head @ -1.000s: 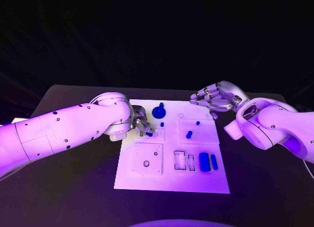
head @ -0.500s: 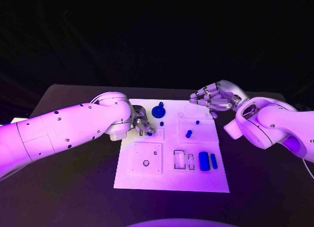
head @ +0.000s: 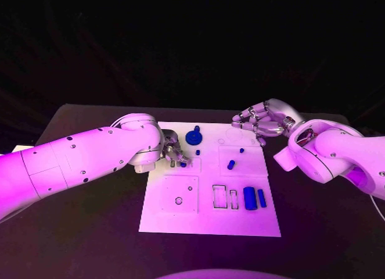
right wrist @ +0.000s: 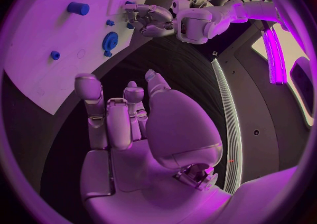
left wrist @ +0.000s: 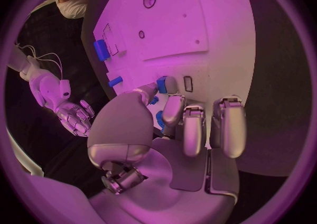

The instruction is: Assemble the parts on the task board

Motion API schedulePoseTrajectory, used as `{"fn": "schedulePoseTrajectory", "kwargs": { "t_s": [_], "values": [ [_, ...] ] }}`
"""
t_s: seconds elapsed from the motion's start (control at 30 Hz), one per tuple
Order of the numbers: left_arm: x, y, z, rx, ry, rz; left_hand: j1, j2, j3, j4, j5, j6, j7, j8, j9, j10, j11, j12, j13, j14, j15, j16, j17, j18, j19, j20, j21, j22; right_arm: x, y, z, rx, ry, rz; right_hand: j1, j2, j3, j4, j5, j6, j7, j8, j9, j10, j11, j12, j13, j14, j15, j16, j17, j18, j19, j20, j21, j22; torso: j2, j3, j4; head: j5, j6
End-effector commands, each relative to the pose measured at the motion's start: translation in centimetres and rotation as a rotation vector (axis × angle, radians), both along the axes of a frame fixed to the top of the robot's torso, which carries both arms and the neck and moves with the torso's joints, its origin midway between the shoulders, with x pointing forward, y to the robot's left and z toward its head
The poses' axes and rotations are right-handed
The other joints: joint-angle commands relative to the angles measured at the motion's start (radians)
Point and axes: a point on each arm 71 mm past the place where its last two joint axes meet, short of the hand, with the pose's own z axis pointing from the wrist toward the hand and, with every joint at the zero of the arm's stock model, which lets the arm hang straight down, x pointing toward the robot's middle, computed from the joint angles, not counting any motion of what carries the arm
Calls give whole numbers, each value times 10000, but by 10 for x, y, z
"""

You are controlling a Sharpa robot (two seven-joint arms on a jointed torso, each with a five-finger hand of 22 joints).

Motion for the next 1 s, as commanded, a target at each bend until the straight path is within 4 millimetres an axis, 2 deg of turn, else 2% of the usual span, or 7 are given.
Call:
{"fn": "schedulePoseTrajectory", "kwargs": {
  "t_s": [0.03,0.17,0.27,0.33,0.63,0.83,1.0],
  "values": [
    [1,1,-1,37,1,74,-92,63,-216,104,-37,103,0,-67,5,59,-7,58,16,1050,-70,24,2633,-116,445,-90,42,1574,-1,1,0,-77,-29,103,-34,-4,-35,45,59,-84,-7,9,-14,-82,-24,-38,-26,407,-55,-47,-26,121,-9,-45,-80,-31,-2,0,8,-1,5],
    [2,2,-1,48,-26,164,-285,52,-755,338,-56,141,-2,-96,19,66,-7,57,23,1050,-70,24,2633,-121,457,-91,52,1598,-1,1,0,-81,-9,116,-40,-8,-46,54,60,-92,-4,7,-15,-107,-21,-62,-55,401,-52,-65,-46,127,-27,-43,-107,-73,-2,-2,10,5,1],
    [2,4,-1,58,-69,256,-453,156,-1345,357,-650,171,-27,-135,33,85,-16,67,47,1050,-85,24,2633,-133,489,-102,82,1652,-1,-1,0,-103,19,62,-34,1,-50,64,66,-106,-1,2,-18,-154,-18,-107,-106,382,-48,-119,-112,144,-71,-40,-170,-175,2,-1,2,20,7],
    [2,5,-1,53,-94,297,-503,193,-1554,366,-833,184,-28,-145,40,95,-27,74,61,1050,-90,24,2633,-137,498,-106,89,1667,-1,-2,0,-114,32,32,-21,10,-58,75,73,-129,6,-5,-23,-200,-12,-145,-150,358,-42,-182,-186,158,-114,-34,-234,-267,0,-5,-8,20,8],
    [2,9,3,-183,-327,442,-696,332,-2391,386,-1298,208,-40,-183,79,105,-32,66,71,1050,-104,24,2633,-132,495,-117,65,1655,-1,-3,-1,-124,35,-37,15,15,-85,98,95,-201,29,-28,-38,-329,10,-246,-265,313,-23,-284,-291,189,-212,-19,-382,-475,-3,-3,6,-11,0],
    [1,11,11,-654,-514,542,-828,412,-2786,394,-1340,176,-25,-210,97,39,-26,-22,-26,1050,-96,24,2633,-114,461,-119,10,1594,-1,-3,-1,-129,46,-37,15,15,-85,98,95,-201,29,-28,-38,-329,10,-246,-265,313,-23,-284,-291,189,-212,-19,-382,-475,-7,-6,9,-27,32],
    [2,15,25,-1304,-506,631,-589,570,-3126,373,-1314,-145,96,-388,70,-399,79,-520,-587,1050,-22,24,2633,-9,227,-66,-321,1193,0,-3,-1,-125,59,-45,16,17,-91,106,100,-210,33,-30,-40,-346,14,-256,-279,307,-20,-298,-304,191,-222,-16,-399,-495,-9,-3,9,-30,60]
  ]
}}
